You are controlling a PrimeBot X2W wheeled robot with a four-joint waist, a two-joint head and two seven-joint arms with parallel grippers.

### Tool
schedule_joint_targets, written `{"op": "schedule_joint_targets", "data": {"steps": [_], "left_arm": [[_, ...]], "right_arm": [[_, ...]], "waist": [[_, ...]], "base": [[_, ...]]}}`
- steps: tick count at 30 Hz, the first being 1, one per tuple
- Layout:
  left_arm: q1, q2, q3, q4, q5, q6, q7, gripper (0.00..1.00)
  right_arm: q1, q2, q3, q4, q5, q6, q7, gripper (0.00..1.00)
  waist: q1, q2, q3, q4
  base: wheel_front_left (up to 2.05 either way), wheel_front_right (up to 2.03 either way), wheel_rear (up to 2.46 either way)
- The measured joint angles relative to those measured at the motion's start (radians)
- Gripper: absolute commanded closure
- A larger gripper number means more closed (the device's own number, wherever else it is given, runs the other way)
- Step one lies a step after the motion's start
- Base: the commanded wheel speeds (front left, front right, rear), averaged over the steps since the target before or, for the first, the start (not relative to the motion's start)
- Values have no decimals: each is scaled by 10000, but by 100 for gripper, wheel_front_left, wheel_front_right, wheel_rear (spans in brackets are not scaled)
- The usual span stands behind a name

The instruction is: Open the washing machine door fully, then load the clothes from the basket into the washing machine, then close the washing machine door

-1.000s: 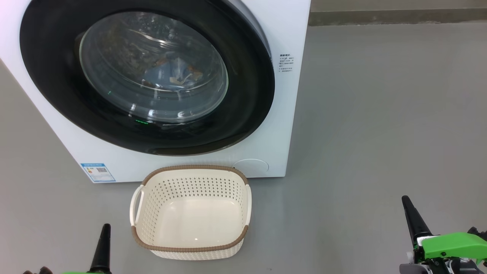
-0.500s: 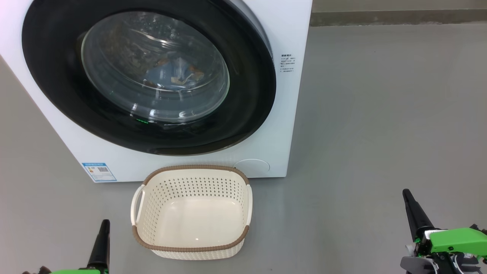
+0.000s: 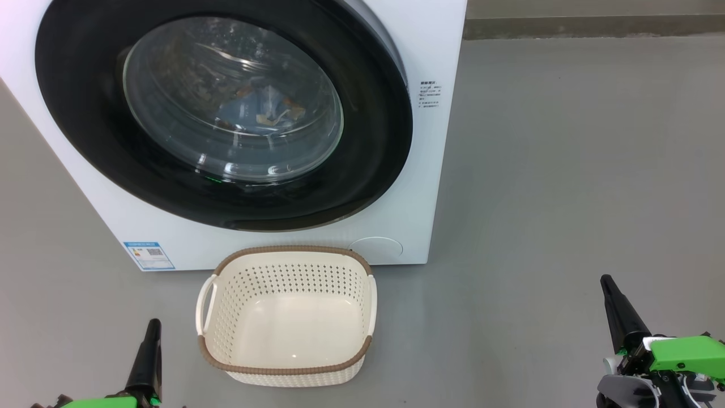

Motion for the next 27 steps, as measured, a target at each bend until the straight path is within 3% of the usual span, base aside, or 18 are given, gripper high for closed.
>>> {"op": "schedule_joint_targets", "data": {"steps": [27], "left_arm": [[-2, -17, 6, 0, 0, 0, 0, 100]], "right_arm": [[-31, 4, -6, -4, 0, -12, 0, 100]], "waist": [[0, 0, 0, 0]], "base": [[0, 0, 0]]}}
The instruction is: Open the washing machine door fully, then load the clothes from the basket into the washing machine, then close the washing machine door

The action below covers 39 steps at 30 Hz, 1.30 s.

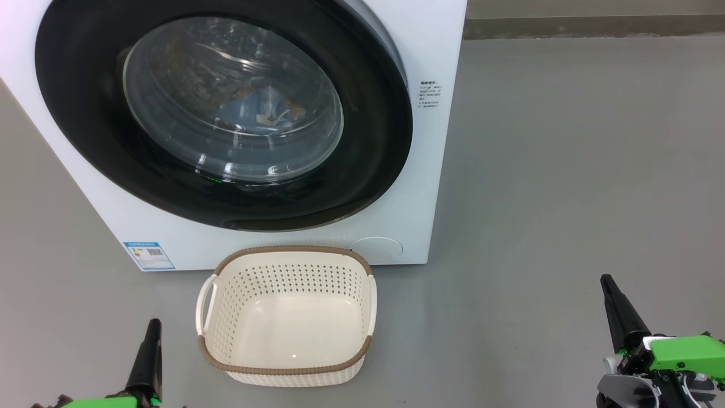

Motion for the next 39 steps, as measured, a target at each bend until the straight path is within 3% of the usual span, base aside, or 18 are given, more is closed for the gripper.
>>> {"op": "schedule_joint_targets", "data": {"steps": [39], "left_arm": [[0, -2, 0, 0, -2, 0, 0, 100]], "right_arm": [[0, 0, 0, 0, 0, 0, 0, 100]], "waist": [[0, 0, 0, 0]], "base": [[0, 0, 0]]}}
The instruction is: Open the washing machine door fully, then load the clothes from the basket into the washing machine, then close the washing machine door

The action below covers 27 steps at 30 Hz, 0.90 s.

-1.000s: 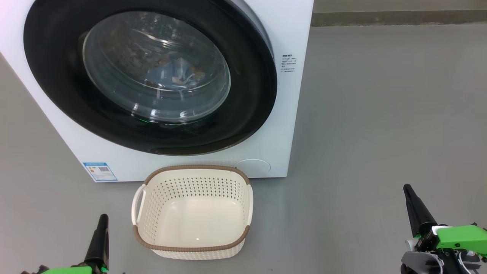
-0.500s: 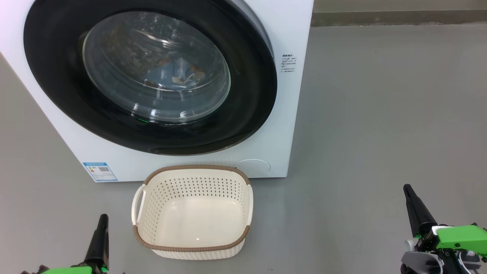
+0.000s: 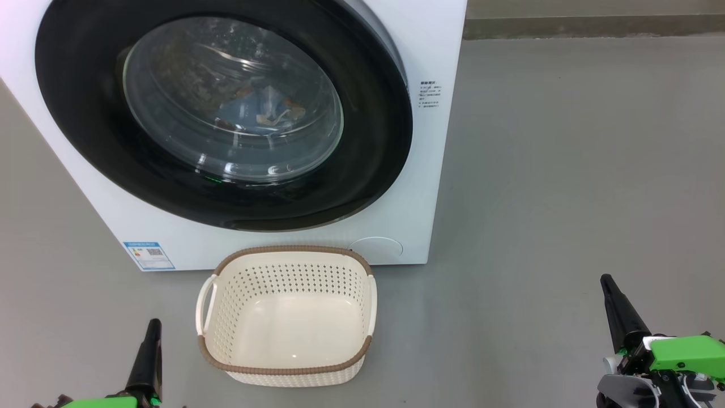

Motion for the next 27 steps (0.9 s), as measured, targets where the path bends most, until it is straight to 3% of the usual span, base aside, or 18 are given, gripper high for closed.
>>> {"op": "schedule_joint_targets", "data": {"steps": [27], "left_arm": [[0, 0, 0, 0, -2, 0, 0, 100]], "right_arm": [[0, 0, 0, 0, 0, 0, 0, 100]], "waist": [[0, 0, 0, 0]], "base": [[0, 0, 0]]}}
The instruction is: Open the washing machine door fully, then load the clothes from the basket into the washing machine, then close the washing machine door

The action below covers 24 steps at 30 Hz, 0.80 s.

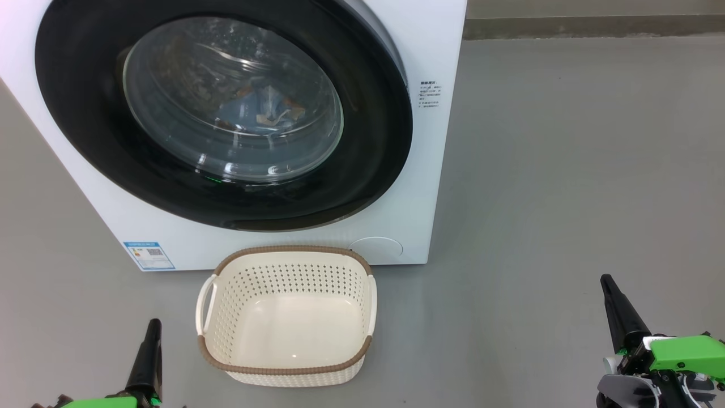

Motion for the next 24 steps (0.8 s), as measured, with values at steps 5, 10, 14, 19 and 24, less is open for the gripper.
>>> {"op": "schedule_joint_targets", "data": {"steps": [5, 10, 14, 19, 24], "left_arm": [[0, 0, 0, 0, 0, 0, 0, 100], [0, 0, 0, 0, -6, 0, 0, 100], [0, 0, 0, 0, -6, 0, 0, 100], [0, 0, 0, 0, -6, 0, 0, 100], [0, 0, 0, 0, -6, 0, 0, 100]], "right_arm": [[0, 0, 0, 0, 0, 0, 0, 100], [0, 0, 0, 0, 0, 0, 0, 100], [0, 0, 0, 0, 0, 0, 0, 100], [0, 0, 0, 0, 0, 0, 0, 100], [0, 0, 0, 0, 0, 0, 0, 100]], "waist": [[0, 0, 0, 0], [0, 0, 0, 0], [0, 0, 0, 0], [0, 0, 0, 0], [0, 0, 0, 0]], "base": [[0, 0, 0], [0, 0, 0], [0, 0, 0], [0, 0, 0], [0, 0, 0]]}}
